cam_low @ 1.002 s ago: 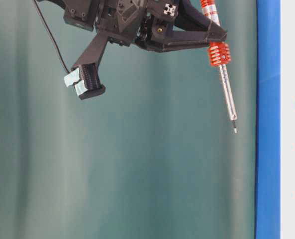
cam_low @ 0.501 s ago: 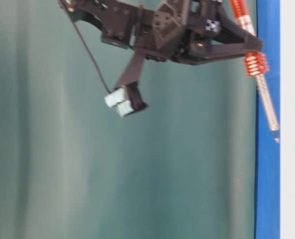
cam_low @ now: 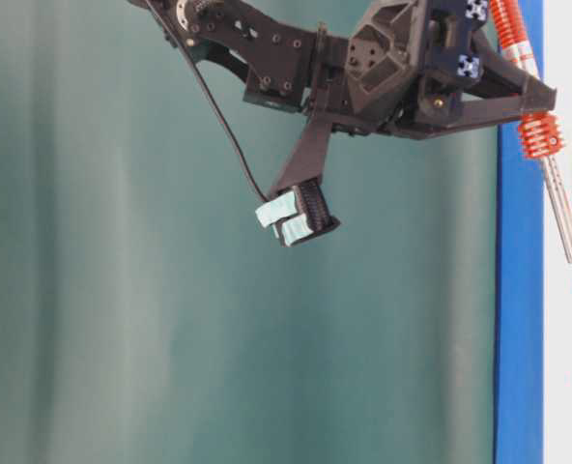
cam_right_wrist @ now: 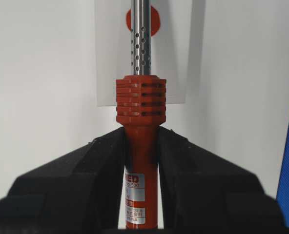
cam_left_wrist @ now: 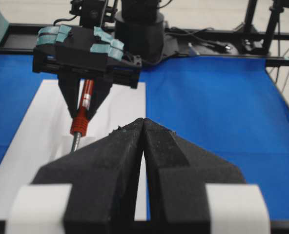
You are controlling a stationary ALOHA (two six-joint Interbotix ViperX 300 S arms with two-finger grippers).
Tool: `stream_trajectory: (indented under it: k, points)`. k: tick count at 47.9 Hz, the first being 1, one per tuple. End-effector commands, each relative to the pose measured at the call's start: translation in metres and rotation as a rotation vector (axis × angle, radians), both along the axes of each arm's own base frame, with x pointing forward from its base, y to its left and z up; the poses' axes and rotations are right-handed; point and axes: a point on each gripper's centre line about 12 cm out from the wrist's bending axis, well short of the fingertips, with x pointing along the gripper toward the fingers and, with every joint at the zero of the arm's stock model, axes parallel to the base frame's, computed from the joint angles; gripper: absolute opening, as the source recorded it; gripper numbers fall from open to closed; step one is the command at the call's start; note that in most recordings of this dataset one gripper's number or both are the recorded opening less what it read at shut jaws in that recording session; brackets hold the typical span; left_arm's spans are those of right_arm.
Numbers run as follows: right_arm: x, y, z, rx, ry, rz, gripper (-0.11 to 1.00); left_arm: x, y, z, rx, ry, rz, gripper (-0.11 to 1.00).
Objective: Touch the tip of the soldering iron to the mark.
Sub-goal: 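Lower the iron tip onto the middle red dot and hold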
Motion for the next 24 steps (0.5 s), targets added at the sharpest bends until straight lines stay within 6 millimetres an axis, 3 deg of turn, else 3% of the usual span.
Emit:
stream_trajectory:
  k: [1, 24]
  points:
    - [0.0047, -0.0024, 0.0092, -0.004, -0.033, -0.004, 0.06, 0.0014, 0.0002, 0.0032, 0.003, -0.008, 0.001, 0.00]
    - [0.0061, -0.0039, 0.0106, -0.005, -0.033, -0.006, 0.06, 0.0012, 0.0002, 0.0035, 0.003, -0.009, 0.001, 0.00]
